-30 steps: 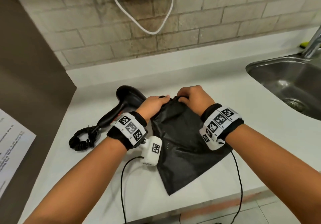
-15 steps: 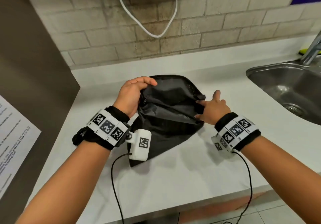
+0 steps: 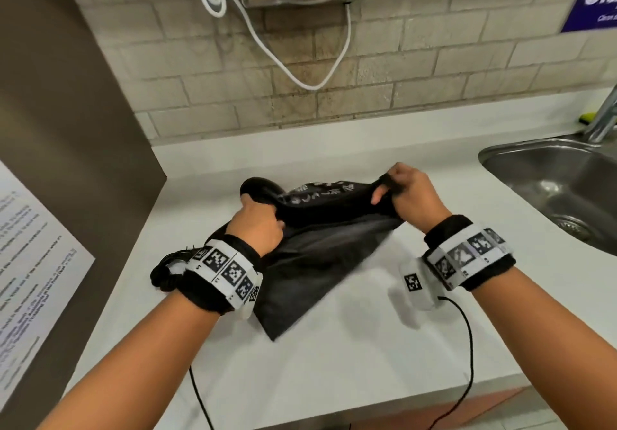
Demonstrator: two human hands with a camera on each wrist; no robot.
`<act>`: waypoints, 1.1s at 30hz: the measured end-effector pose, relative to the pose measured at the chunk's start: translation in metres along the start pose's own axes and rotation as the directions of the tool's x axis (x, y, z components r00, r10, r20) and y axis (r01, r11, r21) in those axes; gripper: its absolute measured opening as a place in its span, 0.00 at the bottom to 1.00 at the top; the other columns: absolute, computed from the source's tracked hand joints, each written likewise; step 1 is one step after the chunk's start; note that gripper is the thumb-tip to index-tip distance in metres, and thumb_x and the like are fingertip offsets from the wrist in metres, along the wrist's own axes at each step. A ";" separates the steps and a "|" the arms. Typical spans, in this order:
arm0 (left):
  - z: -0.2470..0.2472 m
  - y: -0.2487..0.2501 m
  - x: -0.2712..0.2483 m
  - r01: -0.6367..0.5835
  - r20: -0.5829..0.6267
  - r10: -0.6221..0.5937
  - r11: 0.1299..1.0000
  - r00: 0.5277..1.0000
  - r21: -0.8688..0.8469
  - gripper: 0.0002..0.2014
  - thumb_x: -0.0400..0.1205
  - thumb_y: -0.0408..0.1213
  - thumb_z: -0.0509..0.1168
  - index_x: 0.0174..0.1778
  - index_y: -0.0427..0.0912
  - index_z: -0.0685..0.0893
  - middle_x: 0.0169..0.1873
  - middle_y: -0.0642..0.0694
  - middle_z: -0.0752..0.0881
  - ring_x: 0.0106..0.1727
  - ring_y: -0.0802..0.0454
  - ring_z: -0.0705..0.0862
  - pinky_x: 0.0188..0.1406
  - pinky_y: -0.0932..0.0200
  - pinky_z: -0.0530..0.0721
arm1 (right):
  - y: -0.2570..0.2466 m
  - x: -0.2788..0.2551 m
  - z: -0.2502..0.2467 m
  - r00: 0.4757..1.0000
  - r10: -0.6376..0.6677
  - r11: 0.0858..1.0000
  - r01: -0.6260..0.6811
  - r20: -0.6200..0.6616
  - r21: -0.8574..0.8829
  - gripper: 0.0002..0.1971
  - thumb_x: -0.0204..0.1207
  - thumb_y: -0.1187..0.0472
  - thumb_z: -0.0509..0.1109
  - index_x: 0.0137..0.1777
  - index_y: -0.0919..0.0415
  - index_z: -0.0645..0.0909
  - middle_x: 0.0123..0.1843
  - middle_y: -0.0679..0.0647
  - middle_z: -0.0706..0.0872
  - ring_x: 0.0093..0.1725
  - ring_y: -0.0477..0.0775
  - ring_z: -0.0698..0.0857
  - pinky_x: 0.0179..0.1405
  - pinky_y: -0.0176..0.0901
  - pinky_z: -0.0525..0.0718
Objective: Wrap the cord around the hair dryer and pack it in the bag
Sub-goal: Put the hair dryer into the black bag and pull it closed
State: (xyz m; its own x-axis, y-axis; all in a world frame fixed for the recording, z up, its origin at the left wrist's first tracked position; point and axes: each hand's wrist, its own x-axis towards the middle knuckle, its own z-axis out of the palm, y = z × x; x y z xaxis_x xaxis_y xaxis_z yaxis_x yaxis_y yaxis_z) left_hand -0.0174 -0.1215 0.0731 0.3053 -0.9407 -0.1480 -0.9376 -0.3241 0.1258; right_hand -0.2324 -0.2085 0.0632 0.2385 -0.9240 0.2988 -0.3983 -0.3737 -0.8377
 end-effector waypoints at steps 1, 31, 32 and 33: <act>0.002 -0.002 0.000 0.026 -0.050 -0.026 1.000 0.998 0.010 0.30 0.77 0.49 0.67 0.70 0.38 0.70 0.71 0.31 0.61 0.55 0.34 0.82 0.59 0.48 0.79 | -0.004 -0.004 0.004 0.997 -0.049 0.993 0.056 0.067 -0.101 0.18 0.67 0.84 0.52 0.29 0.69 0.79 0.39 0.63 0.85 0.36 0.53 0.81 0.41 0.32 0.75; -0.065 -0.080 -0.027 -0.167 -0.456 -0.080 0.863 0.887 -0.476 0.28 0.75 0.35 0.69 0.72 0.47 0.74 0.64 0.42 0.82 0.66 0.44 0.79 0.61 0.59 0.73 | -0.045 0.011 0.058 0.942 -0.113 0.902 -0.036 0.317 0.430 0.06 0.73 0.61 0.65 0.36 0.54 0.70 0.34 0.48 0.71 0.31 0.35 0.72 0.33 0.25 0.72; -0.074 -0.088 -0.024 -0.148 -0.477 -0.134 0.848 0.869 -0.508 0.26 0.75 0.35 0.68 0.71 0.45 0.75 0.64 0.41 0.82 0.66 0.43 0.78 0.60 0.60 0.72 | -0.049 0.012 0.066 0.924 -0.119 0.880 -0.072 0.364 0.470 0.03 0.71 0.58 0.63 0.37 0.54 0.73 0.37 0.48 0.73 0.33 0.36 0.75 0.36 0.27 0.74; -0.081 -0.095 -0.021 -0.123 -0.489 -0.190 0.834 0.852 -0.538 0.25 0.75 0.35 0.67 0.70 0.43 0.75 0.64 0.40 0.81 0.65 0.43 0.78 0.59 0.60 0.71 | -0.051 0.012 0.074 0.923 -0.097 0.876 -0.099 0.373 0.472 0.03 0.70 0.55 0.62 0.38 0.53 0.75 0.42 0.49 0.76 0.37 0.38 0.77 0.40 0.31 0.77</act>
State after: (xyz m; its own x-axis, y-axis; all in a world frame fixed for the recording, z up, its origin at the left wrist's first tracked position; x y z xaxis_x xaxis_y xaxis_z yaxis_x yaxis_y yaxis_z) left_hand 0.0789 -0.0792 0.1439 0.5192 -0.7886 0.3295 -0.7297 -0.2083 0.6512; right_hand -0.1436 -0.1946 0.0763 0.5890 -0.7863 0.1865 0.0461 -0.1978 -0.9792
